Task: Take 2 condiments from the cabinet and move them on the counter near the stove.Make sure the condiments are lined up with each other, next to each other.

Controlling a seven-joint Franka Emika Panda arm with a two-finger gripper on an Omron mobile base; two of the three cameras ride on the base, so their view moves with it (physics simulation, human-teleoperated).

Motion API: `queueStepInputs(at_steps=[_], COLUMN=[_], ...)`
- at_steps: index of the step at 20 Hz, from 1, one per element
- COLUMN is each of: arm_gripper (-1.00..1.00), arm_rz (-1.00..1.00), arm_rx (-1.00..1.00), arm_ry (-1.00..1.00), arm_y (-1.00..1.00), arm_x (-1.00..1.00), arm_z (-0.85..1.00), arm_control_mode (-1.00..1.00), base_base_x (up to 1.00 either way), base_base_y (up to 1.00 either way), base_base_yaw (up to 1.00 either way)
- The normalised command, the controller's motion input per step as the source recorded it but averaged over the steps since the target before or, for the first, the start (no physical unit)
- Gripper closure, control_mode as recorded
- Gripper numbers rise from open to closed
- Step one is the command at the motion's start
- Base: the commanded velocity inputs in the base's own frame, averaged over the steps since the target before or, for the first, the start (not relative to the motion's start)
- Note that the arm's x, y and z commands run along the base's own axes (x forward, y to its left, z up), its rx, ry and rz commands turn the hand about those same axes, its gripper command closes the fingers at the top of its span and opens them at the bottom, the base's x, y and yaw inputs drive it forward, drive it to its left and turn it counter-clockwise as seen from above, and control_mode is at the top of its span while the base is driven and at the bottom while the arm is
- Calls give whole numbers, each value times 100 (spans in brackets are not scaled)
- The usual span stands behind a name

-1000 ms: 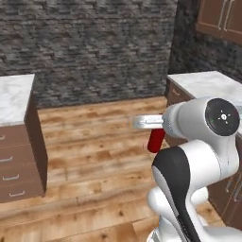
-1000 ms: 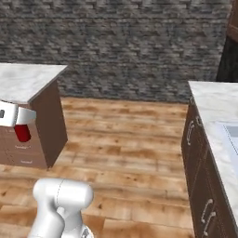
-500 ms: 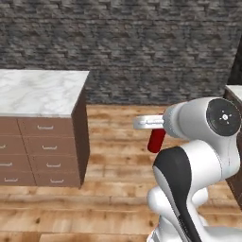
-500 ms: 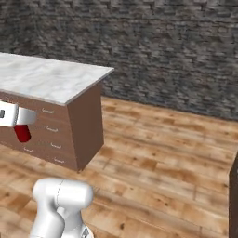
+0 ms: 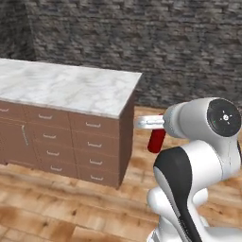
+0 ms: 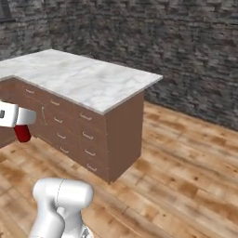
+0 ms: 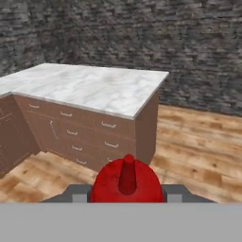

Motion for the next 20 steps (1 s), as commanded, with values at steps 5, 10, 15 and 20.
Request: queueStepInputs(at_steps=[5,10,15,20], arm_gripper=[100,100,100,100], arm_rz=[0,0,0,0], arm_rx=[0,0,0,0], arm_ry=[0,0,0,0], arm_y=[0,0,0,0], arm_x=[0,0,0,0], arm_z=[0,0,0,0], arm_control_mode=[100,100,100,100], base_base_x=[63,62,62,60], base_base_y=[35,35,35,37], base_base_yaw=[44,44,44,44])
